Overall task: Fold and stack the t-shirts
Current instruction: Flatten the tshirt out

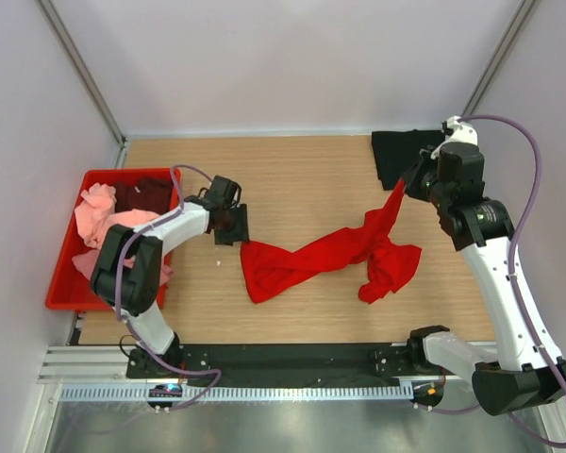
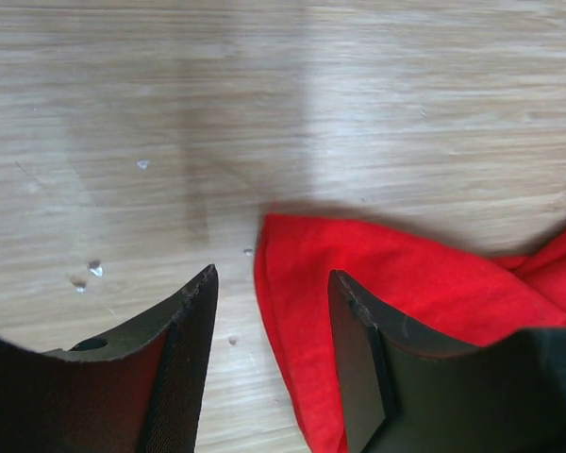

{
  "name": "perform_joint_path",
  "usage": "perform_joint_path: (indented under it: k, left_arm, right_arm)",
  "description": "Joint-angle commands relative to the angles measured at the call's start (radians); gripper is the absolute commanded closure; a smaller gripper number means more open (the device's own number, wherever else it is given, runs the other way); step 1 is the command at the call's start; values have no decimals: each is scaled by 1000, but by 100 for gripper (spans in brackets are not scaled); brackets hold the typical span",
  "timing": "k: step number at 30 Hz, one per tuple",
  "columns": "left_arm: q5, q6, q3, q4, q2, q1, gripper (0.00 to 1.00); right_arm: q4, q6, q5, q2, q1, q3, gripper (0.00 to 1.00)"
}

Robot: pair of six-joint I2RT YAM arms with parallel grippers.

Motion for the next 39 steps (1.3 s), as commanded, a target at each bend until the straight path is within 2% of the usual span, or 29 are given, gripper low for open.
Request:
perform_joint_path:
  k: [1, 5, 10, 17, 28, 31, 32, 35, 39]
  left_arm:
    - [83, 37, 40, 65, 34, 32, 48]
    - [87, 63, 66, 66, 97, 41, 48]
    - [93, 74, 78, 54, 154, 40, 53]
    - [84, 54, 50, 37, 168, 22, 63]
    - [-17, 42, 41, -49, 150, -17, 64]
    - [-29, 37, 44, -60, 150, -25, 74]
    - [-33, 34, 47, -61, 148, -26, 83]
    - [-69, 28, 63, -82, 130, -32, 100]
    - [-143, 12, 139, -162, 62, -34, 100]
  right_arm:
    - [45, -11, 2, -5, 0, 3, 99]
    - [57, -8, -5, -6, -2, -7, 99]
    - [54, -14, -1, -11, -2, -7, 99]
    - [61, -8, -9, -8, -2, -11, 99]
    - [58, -1, -9, -8, 0, -2, 99]
    - [57, -1, -11, -6, -2, -1, 99]
    - [57, 2, -11, -6, 0, -1, 99]
    - [55, 1, -8, -5, -2, -1, 99]
    - [95, 16, 51, -3, -2, -25, 99]
